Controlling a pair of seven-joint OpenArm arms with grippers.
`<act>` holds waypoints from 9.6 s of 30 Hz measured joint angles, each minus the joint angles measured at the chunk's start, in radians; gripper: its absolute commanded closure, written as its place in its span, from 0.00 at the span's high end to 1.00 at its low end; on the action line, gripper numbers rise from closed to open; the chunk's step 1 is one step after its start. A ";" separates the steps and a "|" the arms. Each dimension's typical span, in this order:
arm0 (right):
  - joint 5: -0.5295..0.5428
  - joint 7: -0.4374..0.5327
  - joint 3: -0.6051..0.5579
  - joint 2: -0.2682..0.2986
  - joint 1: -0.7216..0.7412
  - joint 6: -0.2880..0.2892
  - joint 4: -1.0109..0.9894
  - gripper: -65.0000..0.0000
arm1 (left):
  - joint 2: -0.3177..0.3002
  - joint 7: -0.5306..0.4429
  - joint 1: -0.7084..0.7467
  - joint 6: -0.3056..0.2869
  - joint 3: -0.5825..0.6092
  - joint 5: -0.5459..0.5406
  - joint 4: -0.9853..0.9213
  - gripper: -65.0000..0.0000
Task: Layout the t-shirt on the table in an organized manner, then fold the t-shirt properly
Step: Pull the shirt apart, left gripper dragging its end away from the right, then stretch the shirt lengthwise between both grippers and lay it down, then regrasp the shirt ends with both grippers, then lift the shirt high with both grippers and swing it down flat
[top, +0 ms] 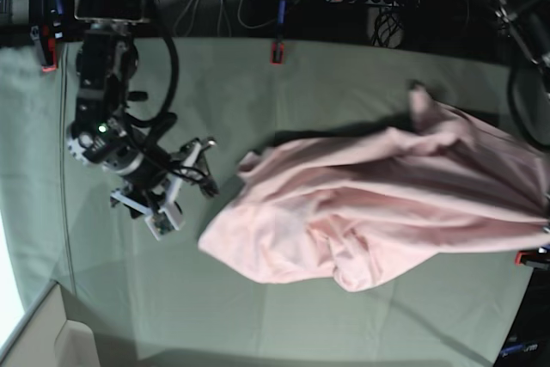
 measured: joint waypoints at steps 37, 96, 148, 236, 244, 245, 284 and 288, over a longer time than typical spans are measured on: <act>-0.003 0.326 0.002 0.025 0.449 -0.003 -0.991 0.62 | 0.127 0.103 0.238 -0.001 -0.272 -0.013 0.159 0.56; -0.003 0.151 0.469 0.136 -0.082 0.007 -0.049 0.00 | 0.307 0.090 0.406 0.011 0.173 0.005 0.152 0.56; -0.008 0.156 0.445 -0.096 -0.325 0.003 0.203 0.45 | 0.208 0.060 0.295 0.000 -0.362 -0.011 0.071 0.00; -0.007 0.152 0.568 -0.088 -0.446 0.004 0.177 0.59 | 0.308 0.057 0.200 0.000 -0.264 -0.003 0.077 0.00; -0.003 0.156 0.569 -0.084 -0.453 0.004 0.048 0.59 | 0.307 0.056 0.187 0.000 -0.264 -0.003 0.077 0.00; -0.003 0.156 0.569 -0.084 -0.457 0.003 0.040 0.59 | 0.307 0.056 0.187 0.000 -0.264 -0.003 0.077 0.00; -0.004 0.146 0.453 -0.114 -0.255 0.006 0.271 0.00 | 0.267 0.055 0.049 0.005 -0.146 -0.002 0.076 0.00; -0.009 0.033 0.454 -0.074 -0.116 0.010 0.269 0.00 | 0.212 0.056 -0.058 0.005 -0.003 0.005 0.075 0.00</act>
